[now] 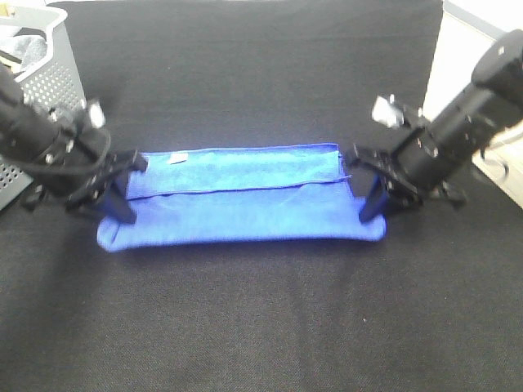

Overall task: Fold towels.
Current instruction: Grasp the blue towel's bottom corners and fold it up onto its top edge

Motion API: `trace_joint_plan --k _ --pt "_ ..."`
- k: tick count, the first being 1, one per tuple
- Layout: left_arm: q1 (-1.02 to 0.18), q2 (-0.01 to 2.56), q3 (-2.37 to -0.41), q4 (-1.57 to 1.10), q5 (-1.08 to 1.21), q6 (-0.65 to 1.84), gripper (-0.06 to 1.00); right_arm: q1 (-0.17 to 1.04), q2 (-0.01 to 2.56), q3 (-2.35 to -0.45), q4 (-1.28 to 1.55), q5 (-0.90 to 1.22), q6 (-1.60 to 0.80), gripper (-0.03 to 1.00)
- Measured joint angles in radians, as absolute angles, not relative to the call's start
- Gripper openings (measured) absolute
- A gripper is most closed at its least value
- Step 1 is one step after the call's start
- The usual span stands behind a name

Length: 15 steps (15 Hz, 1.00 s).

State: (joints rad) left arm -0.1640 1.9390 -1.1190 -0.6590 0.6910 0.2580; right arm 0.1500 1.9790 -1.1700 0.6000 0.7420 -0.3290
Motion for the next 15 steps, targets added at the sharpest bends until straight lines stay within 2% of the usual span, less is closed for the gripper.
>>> trace_joint_plan --k 5,8,13,14,15 --pt "-0.163 1.976 -1.256 -0.652 0.616 0.236 0.03 0.15 2.059 -1.374 0.583 0.749 -0.329 0.0" --pt "-0.163 2.071 -1.431 -0.648 0.602 0.236 0.03 0.15 2.172 -1.582 0.545 0.78 -0.313 0.0" --pt "-0.163 2.236 -1.601 -0.637 0.601 0.236 0.03 0.15 2.311 -1.766 0.537 0.789 -0.3 0.0" --pt "-0.163 2.262 -1.617 -0.636 0.602 0.235 0.04 0.15 2.336 -1.774 0.536 0.799 -0.297 0.01" --pt "-0.163 2.271 -1.623 -0.635 0.603 0.232 0.14 0.15 2.347 -1.776 0.532 0.807 -0.296 0.1"
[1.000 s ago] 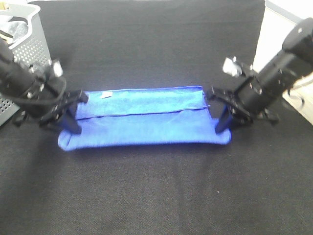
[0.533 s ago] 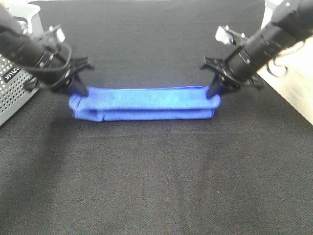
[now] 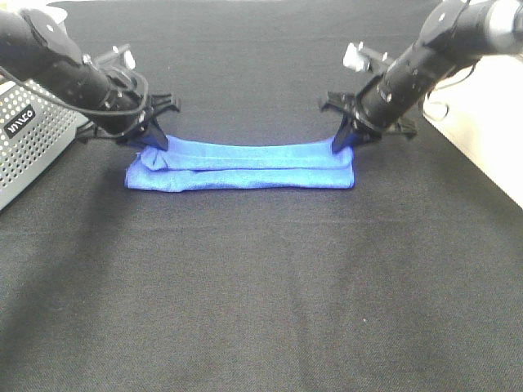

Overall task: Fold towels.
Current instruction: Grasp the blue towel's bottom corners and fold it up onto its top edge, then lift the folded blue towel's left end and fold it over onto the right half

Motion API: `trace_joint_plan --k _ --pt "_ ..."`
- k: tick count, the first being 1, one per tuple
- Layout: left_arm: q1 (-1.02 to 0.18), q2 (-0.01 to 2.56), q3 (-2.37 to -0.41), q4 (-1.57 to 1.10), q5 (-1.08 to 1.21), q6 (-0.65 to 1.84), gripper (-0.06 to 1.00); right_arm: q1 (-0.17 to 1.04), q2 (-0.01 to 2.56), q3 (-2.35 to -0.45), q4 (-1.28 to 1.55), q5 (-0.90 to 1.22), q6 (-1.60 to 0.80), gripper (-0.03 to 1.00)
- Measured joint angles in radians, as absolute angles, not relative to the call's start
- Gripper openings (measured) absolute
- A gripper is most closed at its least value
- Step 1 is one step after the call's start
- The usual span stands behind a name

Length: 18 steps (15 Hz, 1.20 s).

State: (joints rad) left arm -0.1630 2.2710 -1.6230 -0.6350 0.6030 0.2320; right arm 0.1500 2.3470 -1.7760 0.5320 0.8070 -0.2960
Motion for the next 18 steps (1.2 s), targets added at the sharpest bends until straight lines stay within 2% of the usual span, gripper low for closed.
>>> trace_joint_plan --k 1,2,3,5,6,10,18 --pt "-0.163 2.277 -1.624 -0.635 0.604 0.232 0.29 0.15 2.349 -1.776 0.531 0.809 -0.295 0.25" --pt "-0.163 2.279 -1.625 -0.635 0.604 0.232 0.5 0.15 2.349 -1.777 0.531 0.817 -0.289 0.43" --pt "-0.163 2.279 -1.625 -0.635 0.604 0.232 0.5 0.15 2.349 -1.777 0.531 0.817 -0.289 0.43" --pt "-0.159 2.272 -1.625 -0.634 0.609 0.221 0.85 0.15 2.347 -1.795 0.523 0.862 -0.273 0.83" --pt "-0.149 2.262 -1.625 -0.624 0.618 0.209 0.88 0.15 2.341 -1.802 0.506 0.887 -0.272 0.89" --pt "-0.115 2.236 -1.626 -0.547 0.709 0.18 0.91 0.15 2.314 -1.805 0.481 0.986 -0.255 0.93" --pt "-0.131 2.318 -1.627 -0.556 0.657 0.184 0.9 0.15 2.314 -1.805 0.478 0.962 -0.248 0.93"
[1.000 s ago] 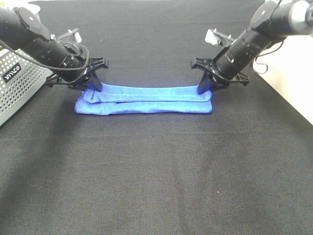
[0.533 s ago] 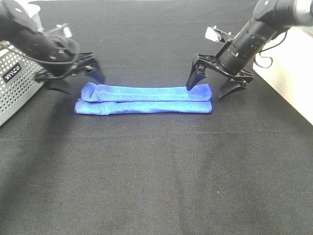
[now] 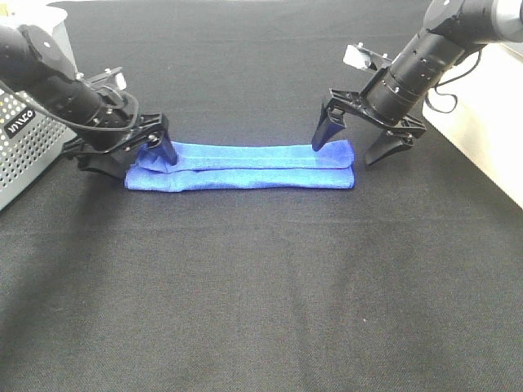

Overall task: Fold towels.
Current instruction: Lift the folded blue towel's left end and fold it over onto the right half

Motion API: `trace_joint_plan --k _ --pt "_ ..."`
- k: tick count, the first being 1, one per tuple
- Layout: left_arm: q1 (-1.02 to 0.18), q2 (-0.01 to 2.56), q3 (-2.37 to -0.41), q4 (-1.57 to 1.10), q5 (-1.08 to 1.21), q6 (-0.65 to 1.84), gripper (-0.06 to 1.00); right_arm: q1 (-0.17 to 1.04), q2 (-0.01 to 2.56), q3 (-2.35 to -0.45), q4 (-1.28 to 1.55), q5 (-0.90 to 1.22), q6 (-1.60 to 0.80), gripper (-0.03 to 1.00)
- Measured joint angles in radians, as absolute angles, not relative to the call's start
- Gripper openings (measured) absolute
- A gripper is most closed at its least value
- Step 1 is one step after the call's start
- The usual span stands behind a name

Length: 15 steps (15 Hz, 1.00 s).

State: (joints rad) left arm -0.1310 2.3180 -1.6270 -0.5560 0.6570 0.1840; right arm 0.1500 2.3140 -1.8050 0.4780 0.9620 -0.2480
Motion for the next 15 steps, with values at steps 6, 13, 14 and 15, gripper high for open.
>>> trace_joint_plan --k 6,13,14,15 --pt "-0.136 2.345 -1.633 -0.626 0.61 0.184 0.09 0.15 2.314 -1.805 0.478 0.938 -0.248 0.93" --pt "-0.112 2.258 -1.633 -0.472 0.686 0.137 0.08 0.15 2.314 -1.805 0.487 0.954 -0.236 0.93" --pt "-0.104 2.208 -1.633 -0.406 0.703 0.118 0.08 0.15 2.314 -1.805 0.489 0.967 -0.216 0.93" --pt "-0.101 2.15 -1.653 -0.344 0.759 0.084 0.08 0.15 2.314 -1.805 0.492 0.98 -0.192 0.93"
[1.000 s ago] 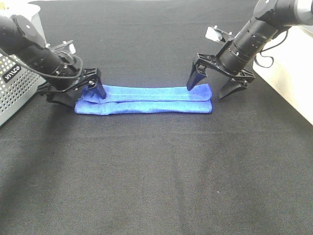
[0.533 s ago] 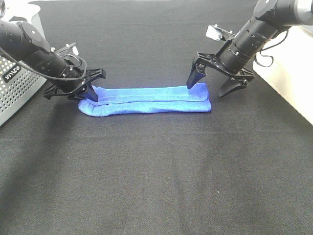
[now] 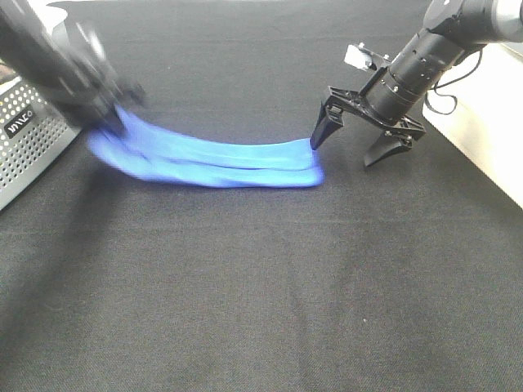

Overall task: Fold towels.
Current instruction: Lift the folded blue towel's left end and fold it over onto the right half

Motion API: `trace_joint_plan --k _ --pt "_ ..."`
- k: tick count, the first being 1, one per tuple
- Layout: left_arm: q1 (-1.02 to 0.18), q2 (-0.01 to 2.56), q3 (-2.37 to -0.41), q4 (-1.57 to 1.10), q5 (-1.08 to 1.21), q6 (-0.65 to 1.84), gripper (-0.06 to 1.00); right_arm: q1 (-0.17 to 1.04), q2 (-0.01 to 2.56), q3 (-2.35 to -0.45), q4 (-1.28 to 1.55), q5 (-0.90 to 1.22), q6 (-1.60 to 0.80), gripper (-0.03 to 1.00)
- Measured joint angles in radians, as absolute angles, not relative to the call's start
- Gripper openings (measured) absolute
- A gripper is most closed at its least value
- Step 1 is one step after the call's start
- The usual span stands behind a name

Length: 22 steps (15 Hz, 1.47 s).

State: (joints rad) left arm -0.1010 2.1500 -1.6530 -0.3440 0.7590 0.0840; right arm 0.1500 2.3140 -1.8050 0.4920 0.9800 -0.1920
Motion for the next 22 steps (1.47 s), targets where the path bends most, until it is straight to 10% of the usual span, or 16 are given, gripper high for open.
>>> trace_joint_plan --k 12,15,18,22 --pt "-0.448 2.265 -1.961 -0.32 0.888 -0.283 0.11 0.15 2.104 -1.805 0.45 1.091 -0.164 0.93" --pt "-0.484 2.322 -2.007 -0.321 0.849 -0.338 0.28 0.15 2.082 -1.805 0.443 1.096 -0.156 0.93" --pt "-0.505 2.361 -2.021 -0.374 0.73 -0.391 0.69 0.15 2.075 -1.805 0.4 1.103 -0.119 0.93" --pt "-0.489 2.361 -2.086 -0.398 0.72 -0.362 0.75 0.15 2.075 -1.805 0.372 1.103 -0.113 0.93"
